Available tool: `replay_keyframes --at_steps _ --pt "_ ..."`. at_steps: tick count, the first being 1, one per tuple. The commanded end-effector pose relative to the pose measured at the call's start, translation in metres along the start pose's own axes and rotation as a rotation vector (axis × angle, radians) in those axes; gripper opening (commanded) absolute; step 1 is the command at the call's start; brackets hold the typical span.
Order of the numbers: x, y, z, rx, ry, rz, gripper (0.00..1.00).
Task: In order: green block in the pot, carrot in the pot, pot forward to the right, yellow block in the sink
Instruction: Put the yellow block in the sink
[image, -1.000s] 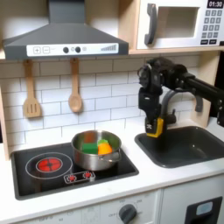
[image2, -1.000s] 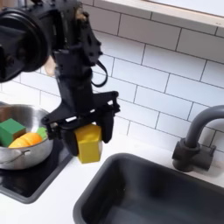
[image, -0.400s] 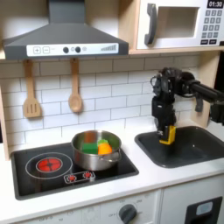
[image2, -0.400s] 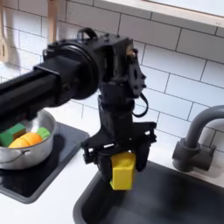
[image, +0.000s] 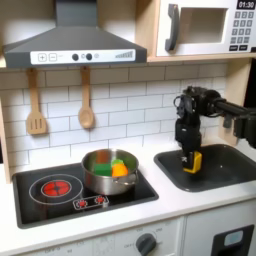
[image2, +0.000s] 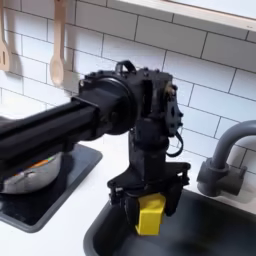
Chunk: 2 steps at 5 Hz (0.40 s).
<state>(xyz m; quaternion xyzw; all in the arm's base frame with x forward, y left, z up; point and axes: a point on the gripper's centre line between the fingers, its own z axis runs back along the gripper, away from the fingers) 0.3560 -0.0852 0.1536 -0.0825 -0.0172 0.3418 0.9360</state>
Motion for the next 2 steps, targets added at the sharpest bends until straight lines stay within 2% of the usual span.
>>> replay_keyframes --at_steps 1,2 --pt "0.003 0.003 -0.037 0.075 0.023 -0.016 0.00" --pt "-0.003 0.000 -0.053 0.098 0.041 -0.047 0.00"
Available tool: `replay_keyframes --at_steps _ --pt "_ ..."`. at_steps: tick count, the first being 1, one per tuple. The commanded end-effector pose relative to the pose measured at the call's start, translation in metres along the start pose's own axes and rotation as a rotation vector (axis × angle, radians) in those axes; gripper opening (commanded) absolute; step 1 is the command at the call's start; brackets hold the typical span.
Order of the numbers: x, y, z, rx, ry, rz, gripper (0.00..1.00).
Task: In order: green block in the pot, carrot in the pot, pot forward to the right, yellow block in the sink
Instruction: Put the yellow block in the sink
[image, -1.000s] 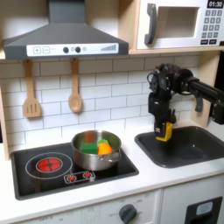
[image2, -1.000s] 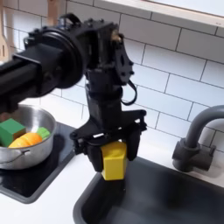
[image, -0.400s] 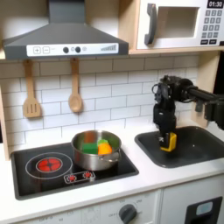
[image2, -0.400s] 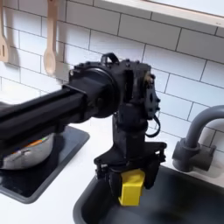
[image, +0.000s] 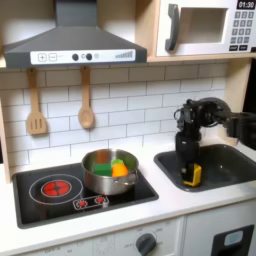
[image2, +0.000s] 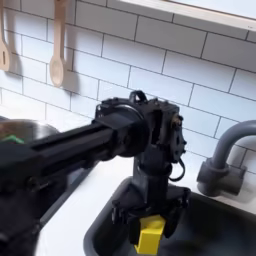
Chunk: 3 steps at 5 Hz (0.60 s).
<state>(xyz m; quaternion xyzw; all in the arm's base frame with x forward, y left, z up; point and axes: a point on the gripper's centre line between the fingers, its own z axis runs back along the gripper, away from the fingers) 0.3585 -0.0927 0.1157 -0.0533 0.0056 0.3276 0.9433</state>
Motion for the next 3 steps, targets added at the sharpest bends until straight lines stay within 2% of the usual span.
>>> replay_keyframes --at_steps 1,2,3 --pt "-0.002 0.003 -0.020 0.038 0.022 -0.015 0.00" --pt "-0.004 0.008 -0.027 0.043 0.029 -0.028 0.00" --pt "-0.017 0.016 -0.038 0.044 0.036 -0.049 0.00"
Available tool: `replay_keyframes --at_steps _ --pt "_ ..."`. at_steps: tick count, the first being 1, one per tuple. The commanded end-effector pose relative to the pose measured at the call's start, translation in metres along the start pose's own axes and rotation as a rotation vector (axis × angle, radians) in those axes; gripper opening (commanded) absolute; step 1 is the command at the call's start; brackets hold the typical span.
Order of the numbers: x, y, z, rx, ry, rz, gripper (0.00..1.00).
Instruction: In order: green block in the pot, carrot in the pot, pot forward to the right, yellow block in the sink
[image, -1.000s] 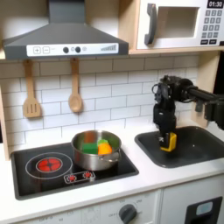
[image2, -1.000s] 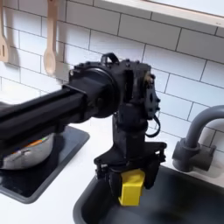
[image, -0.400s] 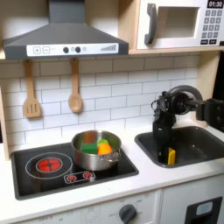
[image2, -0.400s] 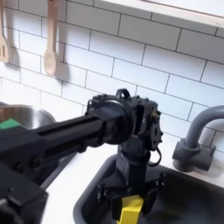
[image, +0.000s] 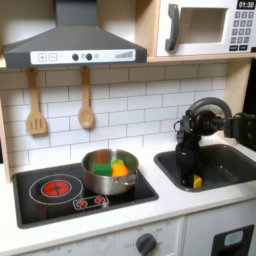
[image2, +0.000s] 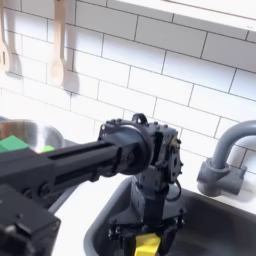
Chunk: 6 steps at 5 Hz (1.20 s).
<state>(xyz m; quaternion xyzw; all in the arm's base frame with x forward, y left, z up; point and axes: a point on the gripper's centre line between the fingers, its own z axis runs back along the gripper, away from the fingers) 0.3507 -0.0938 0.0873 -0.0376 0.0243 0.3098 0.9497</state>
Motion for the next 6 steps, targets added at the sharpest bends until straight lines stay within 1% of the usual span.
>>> replay_keyframes --at_steps 1,2,3,6 --pt "-0.0094 0.0070 -0.0041 -0.004 0.013 -0.023 1.00" --pt "-0.0122 0.0121 -0.0001 0.010 0.057 -0.037 1.00" --pt "-0.0169 0.0084 -0.0036 0.017 0.062 -0.056 1.00" --pt "-0.0178 0.0090 -0.0035 0.020 0.067 -0.058 1.00"
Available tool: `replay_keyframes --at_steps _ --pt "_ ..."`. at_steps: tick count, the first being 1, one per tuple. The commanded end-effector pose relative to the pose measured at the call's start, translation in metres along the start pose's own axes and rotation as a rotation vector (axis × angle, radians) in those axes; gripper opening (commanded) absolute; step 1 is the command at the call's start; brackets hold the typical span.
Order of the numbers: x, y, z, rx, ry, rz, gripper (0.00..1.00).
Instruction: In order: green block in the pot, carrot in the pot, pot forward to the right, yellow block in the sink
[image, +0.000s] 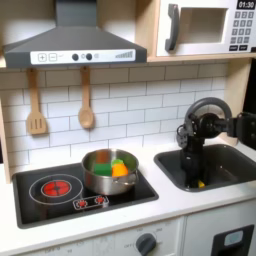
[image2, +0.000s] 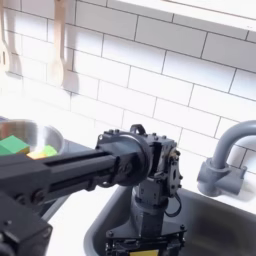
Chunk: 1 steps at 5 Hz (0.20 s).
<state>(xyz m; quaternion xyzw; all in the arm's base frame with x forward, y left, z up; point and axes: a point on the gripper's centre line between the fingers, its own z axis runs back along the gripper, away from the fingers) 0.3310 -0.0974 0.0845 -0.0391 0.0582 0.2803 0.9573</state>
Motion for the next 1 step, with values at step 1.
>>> replay_keyframes --at_steps 1 --pt "0.0002 -0.0002 0.0000 -0.001 -0.001 0.000 1.00"
